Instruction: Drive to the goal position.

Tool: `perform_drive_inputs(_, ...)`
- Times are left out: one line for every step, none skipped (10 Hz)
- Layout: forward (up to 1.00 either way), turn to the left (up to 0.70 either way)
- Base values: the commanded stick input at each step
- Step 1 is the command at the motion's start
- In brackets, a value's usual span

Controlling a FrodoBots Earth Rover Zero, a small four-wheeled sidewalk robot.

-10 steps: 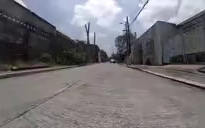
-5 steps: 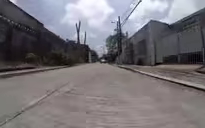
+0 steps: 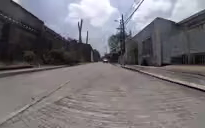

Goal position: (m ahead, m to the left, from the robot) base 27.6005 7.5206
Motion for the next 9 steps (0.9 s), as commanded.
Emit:
perform_drive_inputs(1.00,0.16)
perform_drive_inputs(1.00,0.14)
perform_drive_inputs(1.00,0.07)
perform_drive_inputs(1.00,0.00)
perform_drive_inputs(1.00,0.00)
perform_drive_inputs(1.00,0.00)
perform_drive_inputs(1.00,0.00)
perform_drive_inputs(1.00,0.00)
perform_drive_inputs(1.00,0.00)
